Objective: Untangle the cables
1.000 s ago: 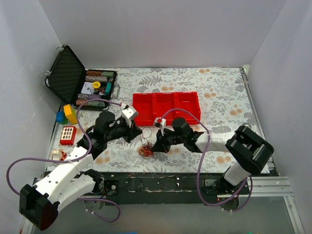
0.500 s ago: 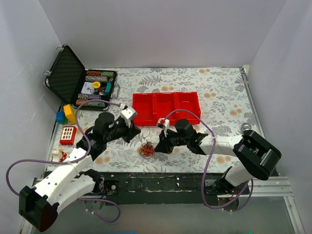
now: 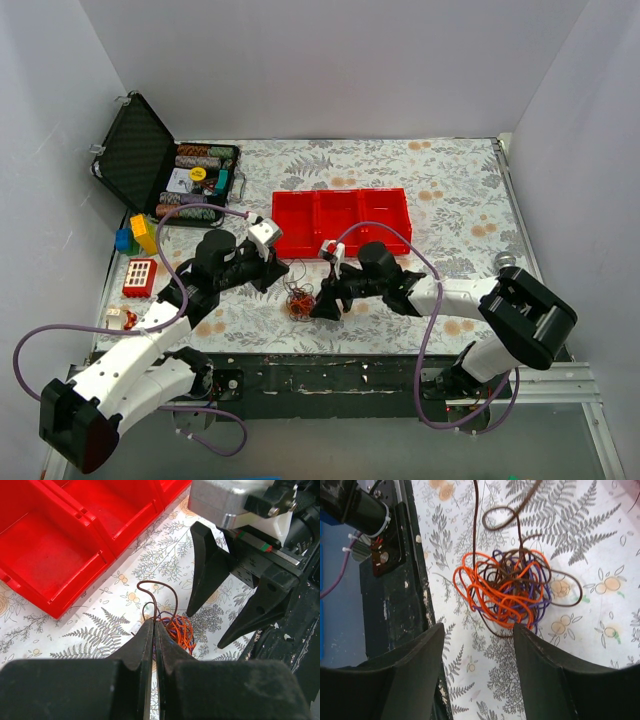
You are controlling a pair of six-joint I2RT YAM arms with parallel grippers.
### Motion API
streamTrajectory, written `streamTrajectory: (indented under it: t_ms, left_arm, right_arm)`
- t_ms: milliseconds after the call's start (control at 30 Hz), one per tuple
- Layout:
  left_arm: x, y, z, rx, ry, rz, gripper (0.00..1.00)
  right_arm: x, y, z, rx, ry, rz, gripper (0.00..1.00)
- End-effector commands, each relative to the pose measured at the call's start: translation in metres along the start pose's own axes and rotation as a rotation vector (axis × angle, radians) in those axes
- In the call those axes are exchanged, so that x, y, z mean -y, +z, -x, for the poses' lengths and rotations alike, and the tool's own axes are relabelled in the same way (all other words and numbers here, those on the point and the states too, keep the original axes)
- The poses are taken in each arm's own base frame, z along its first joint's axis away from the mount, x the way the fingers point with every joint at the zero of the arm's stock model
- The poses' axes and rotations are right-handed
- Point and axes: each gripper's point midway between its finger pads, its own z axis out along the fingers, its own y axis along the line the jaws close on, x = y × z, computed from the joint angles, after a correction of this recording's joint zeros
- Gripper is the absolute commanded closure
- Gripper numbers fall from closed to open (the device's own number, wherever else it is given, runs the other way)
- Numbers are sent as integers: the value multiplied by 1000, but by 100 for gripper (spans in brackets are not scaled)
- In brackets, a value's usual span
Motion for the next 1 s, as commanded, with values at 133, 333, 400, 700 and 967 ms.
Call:
streamTrajectory:
  t_ms: [133,333,400,700,967]
  left_arm:
    - [6,-1,7,12,-3,-28,100]
    - [7,-2,8,14,-8,-32,100]
    - [8,-2,9,16,-10,-32,100]
    - [2,-3,28,52,-7,6,100]
    - [-9,-20,114,222,33,107,100]
  right_arm:
    - [5,19,46,112,-43,-6,37]
    - [11,32,37,64,-18,10,51]
    - [12,32,31,51,-12,4,58]
    - [20,14,0,-13,1,-80,99]
    - [17,-21,-26,-42,20,-168,99]
